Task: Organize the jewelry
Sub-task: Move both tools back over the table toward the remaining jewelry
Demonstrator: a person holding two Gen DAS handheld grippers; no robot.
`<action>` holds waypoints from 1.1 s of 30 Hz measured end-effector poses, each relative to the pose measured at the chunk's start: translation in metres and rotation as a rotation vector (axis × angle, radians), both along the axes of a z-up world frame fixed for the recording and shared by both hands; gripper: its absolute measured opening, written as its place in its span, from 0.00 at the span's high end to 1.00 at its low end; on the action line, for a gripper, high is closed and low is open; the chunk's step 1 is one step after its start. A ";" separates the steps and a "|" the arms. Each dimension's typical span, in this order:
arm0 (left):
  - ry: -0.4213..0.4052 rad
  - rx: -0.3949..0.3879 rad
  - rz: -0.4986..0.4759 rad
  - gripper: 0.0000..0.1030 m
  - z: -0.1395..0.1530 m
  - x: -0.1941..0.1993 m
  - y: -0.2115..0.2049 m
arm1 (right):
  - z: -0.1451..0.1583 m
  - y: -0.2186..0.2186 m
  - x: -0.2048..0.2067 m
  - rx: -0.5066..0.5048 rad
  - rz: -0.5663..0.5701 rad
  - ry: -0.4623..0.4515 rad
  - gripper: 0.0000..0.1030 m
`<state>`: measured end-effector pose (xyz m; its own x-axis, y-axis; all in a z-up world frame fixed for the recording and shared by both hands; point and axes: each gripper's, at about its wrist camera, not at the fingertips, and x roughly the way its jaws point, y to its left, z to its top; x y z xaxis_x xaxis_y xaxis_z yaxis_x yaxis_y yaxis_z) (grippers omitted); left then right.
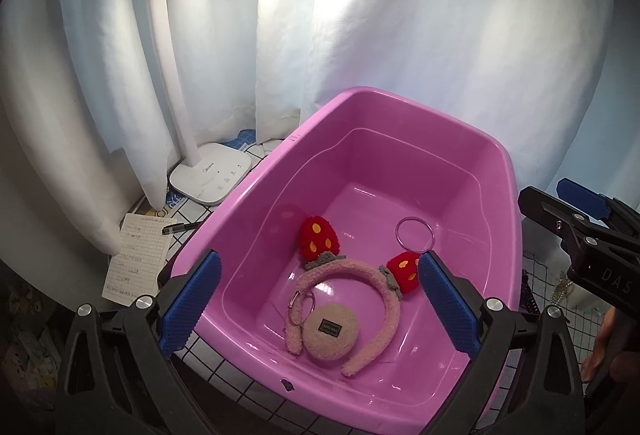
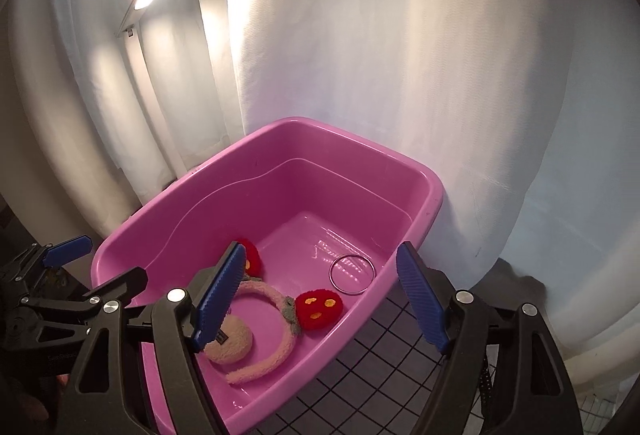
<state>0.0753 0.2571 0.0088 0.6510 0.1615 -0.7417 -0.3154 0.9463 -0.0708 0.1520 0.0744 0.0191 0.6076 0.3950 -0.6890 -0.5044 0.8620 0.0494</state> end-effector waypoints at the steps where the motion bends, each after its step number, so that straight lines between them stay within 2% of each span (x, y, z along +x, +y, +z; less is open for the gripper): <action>1: -0.003 0.002 0.002 0.06 0.002 -0.003 -0.003 | 0.001 -0.006 -0.005 0.006 -0.005 -0.001 0.28; 6: -0.020 0.012 0.011 0.06 0.013 -0.018 -0.024 | 0.004 -0.041 -0.032 0.057 -0.018 0.001 0.27; 11: -0.035 -0.002 0.010 0.06 0.022 -0.038 -0.061 | -0.001 -0.086 -0.059 0.083 -0.018 0.022 0.27; 15: -0.047 -0.045 -0.004 0.06 0.026 -0.056 -0.101 | -0.005 -0.142 -0.082 0.076 -0.050 0.041 0.27; 18: -0.045 -0.041 -0.020 0.06 0.025 -0.067 -0.137 | -0.011 -0.195 -0.098 0.075 -0.092 0.051 0.27; 25: 0.016 -0.046 -0.068 0.06 -0.004 -0.084 -0.224 | -0.041 -0.316 -0.123 0.024 -0.199 0.088 0.27; 29: 0.067 -0.050 -0.098 0.06 -0.024 -0.086 -0.261 | -0.060 -0.359 -0.131 0.020 -0.244 0.135 0.27; 33: 0.087 -0.043 -0.144 0.06 -0.044 -0.088 -0.287 | -0.077 -0.381 -0.145 0.019 -0.280 0.154 0.27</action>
<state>-0.0123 -0.0303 -0.0348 0.5980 0.0383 -0.8005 -0.1840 0.9787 -0.0907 0.0068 -0.3063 -0.0576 0.5834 0.2405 -0.7757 -0.2325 0.9646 0.1242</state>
